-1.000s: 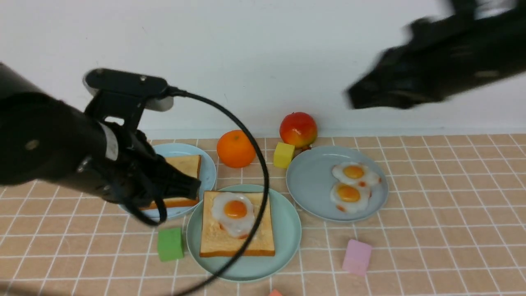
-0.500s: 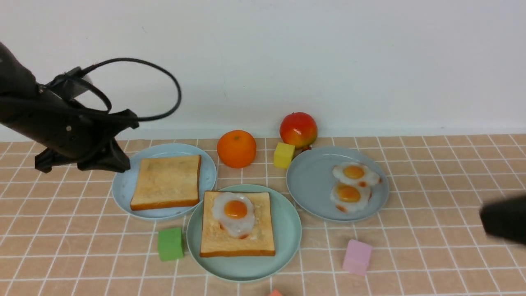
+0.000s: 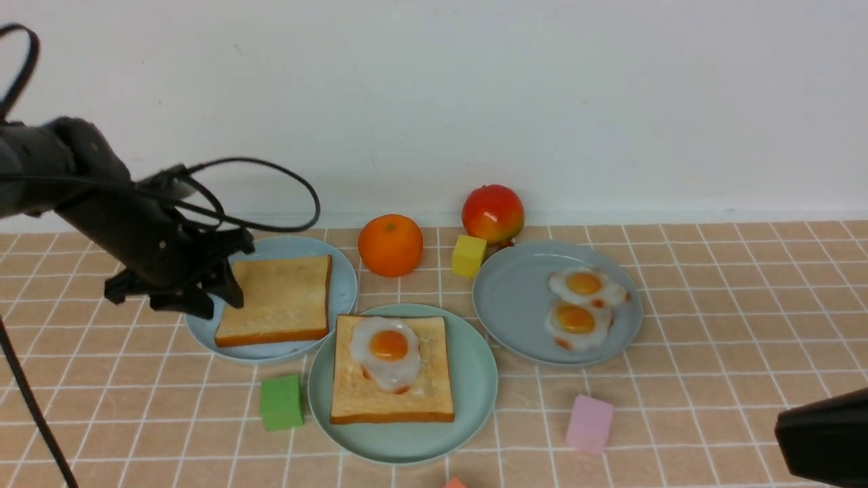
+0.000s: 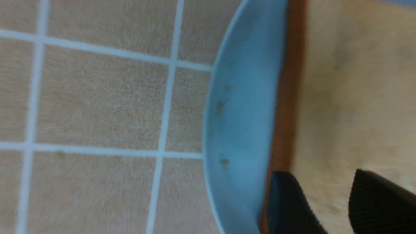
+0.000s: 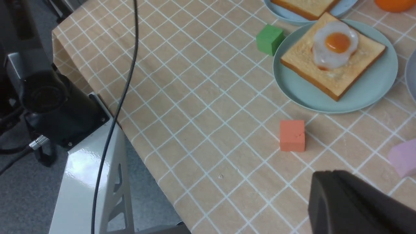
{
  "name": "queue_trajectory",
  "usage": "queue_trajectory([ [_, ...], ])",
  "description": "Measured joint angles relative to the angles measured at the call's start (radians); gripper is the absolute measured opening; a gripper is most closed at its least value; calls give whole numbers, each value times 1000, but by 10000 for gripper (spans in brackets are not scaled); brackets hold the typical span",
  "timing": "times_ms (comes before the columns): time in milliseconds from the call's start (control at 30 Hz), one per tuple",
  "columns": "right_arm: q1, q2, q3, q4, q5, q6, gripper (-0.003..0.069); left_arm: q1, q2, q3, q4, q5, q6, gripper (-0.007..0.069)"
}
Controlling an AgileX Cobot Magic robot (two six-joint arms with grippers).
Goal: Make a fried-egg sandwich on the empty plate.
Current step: Use the left arm to grab a slice of bread, then use the left arm to place a slice of bread on the fried egg in the middle
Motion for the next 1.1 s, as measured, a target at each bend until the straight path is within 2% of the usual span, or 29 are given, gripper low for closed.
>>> queue_trajectory([
  [133,0,0,0,1,1,0,-6,4,36,-6,-36,7,52,253],
  [233,0,0,0,2,1,0,-3,5,41,-9,-42,16,98,182],
  [400,0,0,0,2,1,0,1,7,0,-7,-32,55,106,34],
  [433,0,0,0,2,1,0,1,9,-11,-6,-32,63,106,23],
  [667,0,0,0,2,2,0,4,3,-190,11,-80,155,105,15],
  [833,0,0,0,2,2,0,8,-71,-312,100,-170,145,123,15],
  [1100,0,0,0,2,1,0,16,-255,-320,312,-257,-56,115,15],
])
